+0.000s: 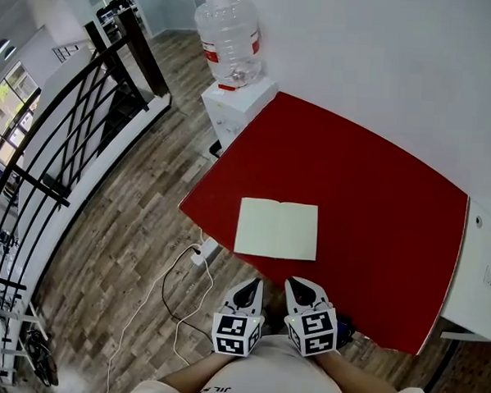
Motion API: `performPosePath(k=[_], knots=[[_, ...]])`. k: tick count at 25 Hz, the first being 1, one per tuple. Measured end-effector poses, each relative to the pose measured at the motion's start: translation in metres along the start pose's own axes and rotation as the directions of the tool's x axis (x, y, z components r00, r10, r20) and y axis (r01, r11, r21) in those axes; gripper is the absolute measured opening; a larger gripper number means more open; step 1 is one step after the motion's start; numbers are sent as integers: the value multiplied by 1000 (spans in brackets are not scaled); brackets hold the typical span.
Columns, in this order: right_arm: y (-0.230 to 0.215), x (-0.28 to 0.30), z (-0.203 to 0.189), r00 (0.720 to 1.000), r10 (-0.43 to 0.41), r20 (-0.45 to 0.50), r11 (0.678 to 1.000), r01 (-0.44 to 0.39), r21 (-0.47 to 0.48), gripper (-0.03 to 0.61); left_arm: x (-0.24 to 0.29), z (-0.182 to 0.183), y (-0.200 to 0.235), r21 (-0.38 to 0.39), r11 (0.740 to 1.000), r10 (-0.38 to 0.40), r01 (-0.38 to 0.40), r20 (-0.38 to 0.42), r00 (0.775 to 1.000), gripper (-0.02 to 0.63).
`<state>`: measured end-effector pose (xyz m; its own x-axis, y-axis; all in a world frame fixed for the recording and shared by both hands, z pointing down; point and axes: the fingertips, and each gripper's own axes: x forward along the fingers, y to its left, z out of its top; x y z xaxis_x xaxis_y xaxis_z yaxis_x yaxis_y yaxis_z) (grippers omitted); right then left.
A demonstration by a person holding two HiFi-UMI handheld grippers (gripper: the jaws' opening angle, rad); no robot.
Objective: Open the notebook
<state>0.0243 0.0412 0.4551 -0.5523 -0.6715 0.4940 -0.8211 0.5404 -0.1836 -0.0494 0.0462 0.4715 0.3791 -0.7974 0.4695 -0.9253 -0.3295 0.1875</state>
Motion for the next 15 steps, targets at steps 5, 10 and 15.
performPosePath(k=[5,10,15], knots=[[0,-4,-1,1000,-5,-3,1000,5,4,5,-3,1,-2,2,1000,-2,2,5,1000,6],[1,-7,-4,1000,-6,-4,1000,6,6,5,-5,-1,-4,3,1000,-4,4,2,1000,6],[2,-12,-7,1000,-9,-4,1000,9,6,5,-9,-2,-6,-1,1000,-4,4,4,1000,6]])
